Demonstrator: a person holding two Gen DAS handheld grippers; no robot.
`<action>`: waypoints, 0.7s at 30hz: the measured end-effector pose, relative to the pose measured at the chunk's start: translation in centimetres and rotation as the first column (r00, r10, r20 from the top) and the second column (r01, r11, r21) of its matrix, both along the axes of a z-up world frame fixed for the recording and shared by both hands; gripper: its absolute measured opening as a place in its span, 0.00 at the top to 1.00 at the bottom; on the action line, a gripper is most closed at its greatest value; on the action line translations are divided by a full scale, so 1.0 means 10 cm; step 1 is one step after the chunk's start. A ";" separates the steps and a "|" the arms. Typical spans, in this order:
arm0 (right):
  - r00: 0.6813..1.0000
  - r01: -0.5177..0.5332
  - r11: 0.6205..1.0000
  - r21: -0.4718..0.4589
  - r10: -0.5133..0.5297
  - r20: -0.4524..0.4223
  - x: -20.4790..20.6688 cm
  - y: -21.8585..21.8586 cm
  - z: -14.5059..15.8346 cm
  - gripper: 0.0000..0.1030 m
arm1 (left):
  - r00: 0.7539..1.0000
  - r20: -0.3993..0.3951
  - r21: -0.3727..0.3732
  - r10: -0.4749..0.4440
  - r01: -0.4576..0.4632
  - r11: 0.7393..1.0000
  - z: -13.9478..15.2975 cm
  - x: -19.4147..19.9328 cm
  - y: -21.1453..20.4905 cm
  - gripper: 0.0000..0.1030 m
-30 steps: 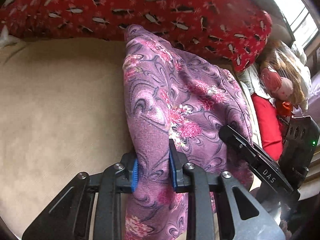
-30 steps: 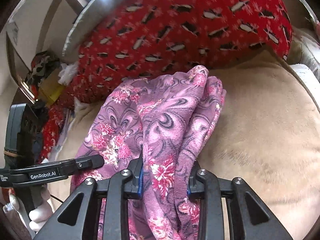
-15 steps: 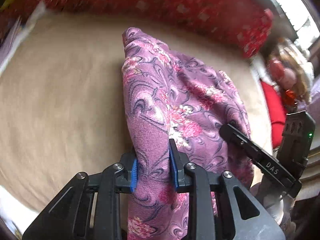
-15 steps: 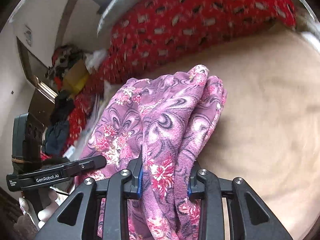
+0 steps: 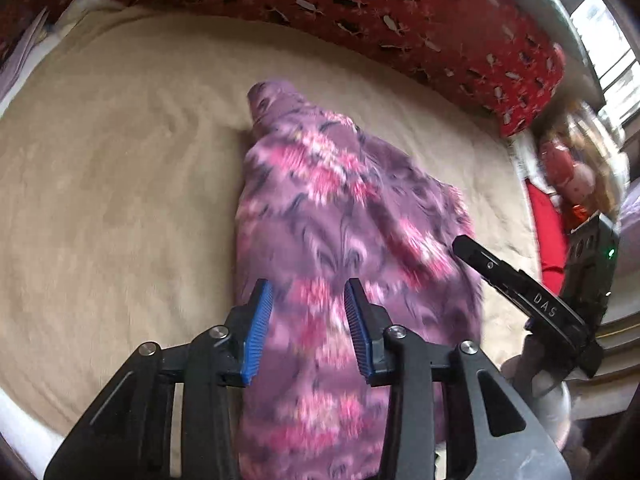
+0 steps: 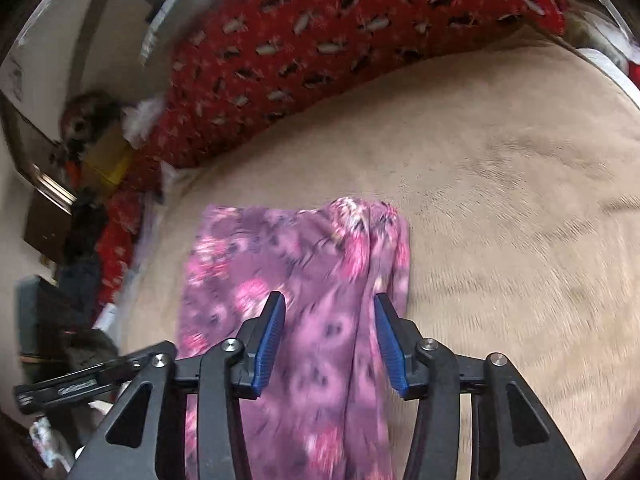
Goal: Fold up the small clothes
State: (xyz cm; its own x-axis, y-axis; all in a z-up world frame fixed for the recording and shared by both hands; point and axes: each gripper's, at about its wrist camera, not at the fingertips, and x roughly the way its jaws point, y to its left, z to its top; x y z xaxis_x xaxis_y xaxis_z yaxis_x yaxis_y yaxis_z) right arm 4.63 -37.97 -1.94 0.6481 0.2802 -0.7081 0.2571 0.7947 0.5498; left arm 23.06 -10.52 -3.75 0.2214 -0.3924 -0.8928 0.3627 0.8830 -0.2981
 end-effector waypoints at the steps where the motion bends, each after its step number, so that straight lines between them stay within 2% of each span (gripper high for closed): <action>1: 1.000 0.003 1.000 0.008 -0.002 -0.011 0.08 -0.02 -0.04 0.55 | 1.000 0.021 0.028 0.001 -0.001 1.000 -0.04 0.07 -0.08 0.65; 2: 1.000 -0.001 1.000 0.025 0.001 0.002 0.16 -0.05 -0.07 0.70 | 0.999 0.033 0.045 0.004 -0.005 0.999 -0.07 0.08 -0.09 0.64; 3: 0.999 -0.012 1.000 0.011 0.012 0.031 0.20 -0.05 -0.05 0.92 | 0.999 0.041 0.060 0.008 -0.010 0.998 -0.12 0.12 -0.13 0.63; 5: 0.998 -0.020 0.996 -0.086 0.024 0.053 0.21 -0.02 -0.05 0.92 | 0.999 0.043 0.079 0.017 -0.021 0.997 -0.26 0.21 -0.19 0.61; 8: 0.999 -0.032 0.996 -0.079 0.031 -0.020 0.28 -0.09 -0.35 0.92 | 0.995 0.100 0.136 -0.015 0.001 0.991 -0.28 0.15 -0.30 0.53; 9: 1.000 -0.027 0.997 -0.069 0.026 -0.009 0.28 -0.11 -0.36 0.90 | 0.992 0.117 0.166 -0.040 0.020 0.986 -0.25 0.12 -0.35 0.53; 10: 1.000 -0.019 0.998 -0.058 0.019 -0.004 0.26 -0.12 -0.34 0.89 | 0.991 0.125 0.175 -0.056 0.033 0.984 -0.23 0.09 -0.33 0.53; 12: 1.000 0.009 0.998 -0.070 -0.008 0.005 0.17 -0.14 -0.23 0.78 | 0.991 0.119 0.170 -0.063 0.042 0.985 -0.17 0.04 -0.29 0.53; 13: 1.000 0.025 0.996 -0.083 -0.024 0.015 0.10 -0.14 -0.15 0.78 | 0.992 0.113 0.152 -0.058 0.040 0.988 -0.12 -0.02 -0.21 0.53; 15: 0.996 0.012 0.998 -0.064 -0.006 0.094 -0.13 -0.12 0.05 0.78 | 0.992 0.121 0.127 -0.043 0.027 0.992 -0.09 -0.14 -0.07 0.51; 18: 0.985 -0.045 0.995 -0.084 0.058 0.165 -0.32 0.07 0.15 0.76 | 0.995 0.093 0.142 -0.019 0.005 0.990 -0.22 -0.24 -0.01 0.50; 19: 0.984 -0.068 0.991 -0.118 0.086 0.153 -0.34 0.15 0.13 0.75 | 0.998 0.065 0.170 -0.011 -0.001 0.985 -0.35 -0.25 -0.02 0.47; 20: 0.989 -0.092 0.981 -0.169 0.110 0.101 -0.33 0.25 0.03 0.76 | 0.999 0.049 0.175 -0.006 -0.002 0.985 -0.41 -0.25 -0.01 0.44; 21: 0.991 -0.117 0.971 -0.207 0.127 0.035 -0.30 0.29 -0.11 0.71 | 0.999 0.037 0.168 0.004 -0.010 0.986 -0.43 -0.24 0.01 0.41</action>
